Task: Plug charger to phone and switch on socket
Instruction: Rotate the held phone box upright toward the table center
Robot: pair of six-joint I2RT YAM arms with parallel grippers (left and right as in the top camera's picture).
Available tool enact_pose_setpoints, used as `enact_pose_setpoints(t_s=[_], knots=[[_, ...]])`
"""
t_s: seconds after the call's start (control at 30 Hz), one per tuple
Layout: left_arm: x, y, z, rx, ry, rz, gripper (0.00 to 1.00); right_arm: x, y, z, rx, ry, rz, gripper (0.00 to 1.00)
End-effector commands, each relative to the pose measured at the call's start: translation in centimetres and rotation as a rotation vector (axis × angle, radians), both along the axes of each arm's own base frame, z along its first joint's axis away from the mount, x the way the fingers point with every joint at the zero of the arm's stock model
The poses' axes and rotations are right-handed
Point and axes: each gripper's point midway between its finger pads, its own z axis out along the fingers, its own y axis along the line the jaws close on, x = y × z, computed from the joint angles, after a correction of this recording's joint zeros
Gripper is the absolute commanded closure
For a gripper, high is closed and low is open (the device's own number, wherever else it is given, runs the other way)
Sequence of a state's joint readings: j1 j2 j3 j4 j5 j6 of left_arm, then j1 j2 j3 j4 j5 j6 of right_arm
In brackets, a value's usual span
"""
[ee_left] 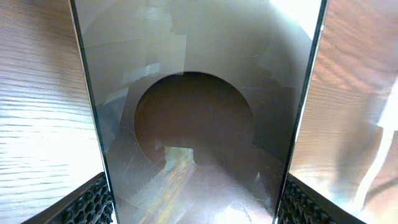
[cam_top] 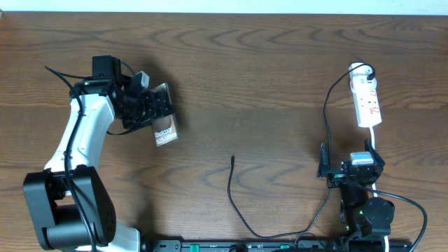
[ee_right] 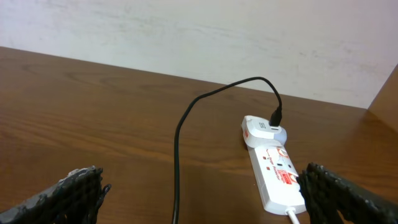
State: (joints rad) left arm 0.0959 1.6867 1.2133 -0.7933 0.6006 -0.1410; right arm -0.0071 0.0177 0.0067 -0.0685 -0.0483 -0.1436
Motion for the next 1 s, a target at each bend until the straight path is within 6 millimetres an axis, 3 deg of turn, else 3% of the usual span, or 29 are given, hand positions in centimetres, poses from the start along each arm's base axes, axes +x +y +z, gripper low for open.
enact_pose_setpoints(t_s=[0.0,0.2,0.47,0.7,0.97], knots=[[0.6,-2.7,3.8,-0.195,-0.047,-0.011,0.93,0.0,0.0,-0.1,-0.011,0.001,0.001,0.01],[0.2,-5.4,6.9,-0.443,-0.035,-0.033,0.92,0.0,0.0,-0.1,-0.011,0.001,0.001,0.01],[0.1,-5.7,7.3,-0.538,0.169,0.165,0.92,0.0,0.0,-0.1,-0.011,0.001,0.001,0.01],[-0.3,-6.7,8.8,-0.675,0.320,0.254,0.93,0.0,0.0,-0.1,-0.011,0.001,0.001,0.01],[-0.3,-6.7,9.0,-0.689,0.334,0.260,0.93,0.0,0.0,-0.1,-0.011,0.001,0.001,0.01]])
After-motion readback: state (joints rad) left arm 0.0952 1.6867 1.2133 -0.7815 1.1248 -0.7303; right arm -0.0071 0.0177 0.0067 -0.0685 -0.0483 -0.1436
